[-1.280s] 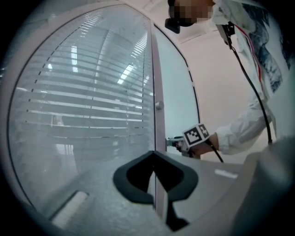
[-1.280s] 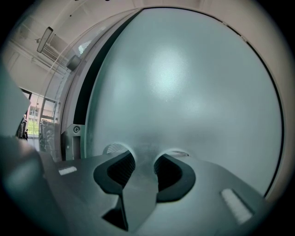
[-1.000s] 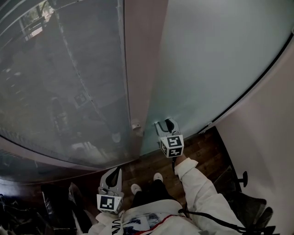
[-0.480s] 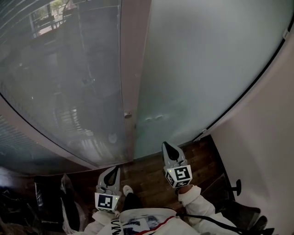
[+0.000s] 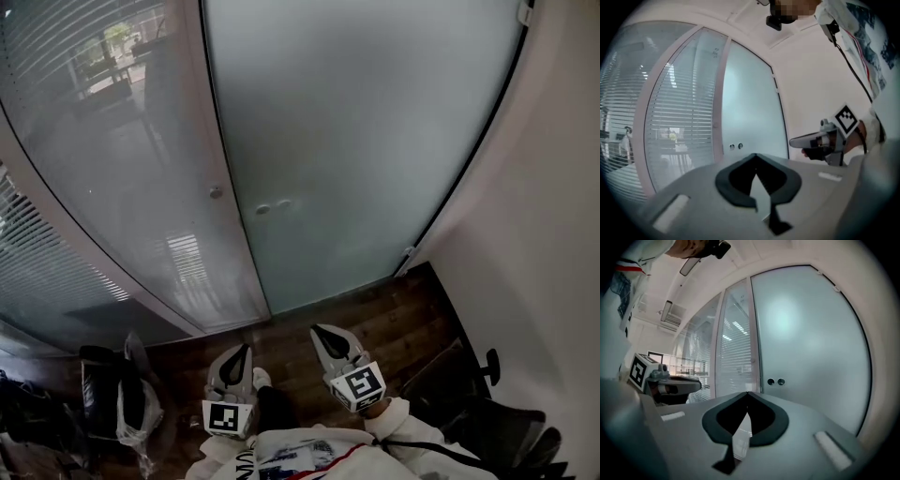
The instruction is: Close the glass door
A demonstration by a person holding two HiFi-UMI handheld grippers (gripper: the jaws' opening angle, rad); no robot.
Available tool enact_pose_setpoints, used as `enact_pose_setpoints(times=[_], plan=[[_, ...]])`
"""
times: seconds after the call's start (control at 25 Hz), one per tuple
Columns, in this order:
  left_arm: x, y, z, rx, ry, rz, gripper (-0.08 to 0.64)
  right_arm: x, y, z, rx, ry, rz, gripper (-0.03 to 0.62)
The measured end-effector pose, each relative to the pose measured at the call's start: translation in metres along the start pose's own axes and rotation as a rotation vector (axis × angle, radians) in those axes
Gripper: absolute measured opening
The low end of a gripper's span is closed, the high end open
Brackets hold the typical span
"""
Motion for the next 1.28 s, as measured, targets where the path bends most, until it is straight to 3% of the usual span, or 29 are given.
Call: enact_pose_setpoints(times=[0.32, 0.6, 0.84, 1.28], plan=[[-0.075, -0.018, 0.036, -0.007, 0.017, -0.04, -0.002, 0.041, -0.049, 0.097, -0.106, -0.041, 0.031, 0.008], [-0.113, -0.035, 0.057, 0.001, 0.044, -0.072, -0.002, 0.049, -0.045, 0.146, -0.082, -0.007, -0.048, 0.008], [-0.108, -0.032, 0.077, 0.066, 0.035, -0.073, -0.002, 0.07, -0.028, 0.134, -0.042, -0.04, -0.104, 0.008], [-0.078, -0.042, 0.084, 0.015, 0.015, -0.052, -0.002, 0.096, -0.039, 0.091, -0.008, -0.073, -0.096, 0.006]])
Point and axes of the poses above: the fingertips, and each gripper's own axes: z backward along the fingers, x to its left, y out of its underside, the point moved 7 cm from there along z, backward along the fingers, and after that the axes turned 6 degrees about -x, right-handed, at the moved point
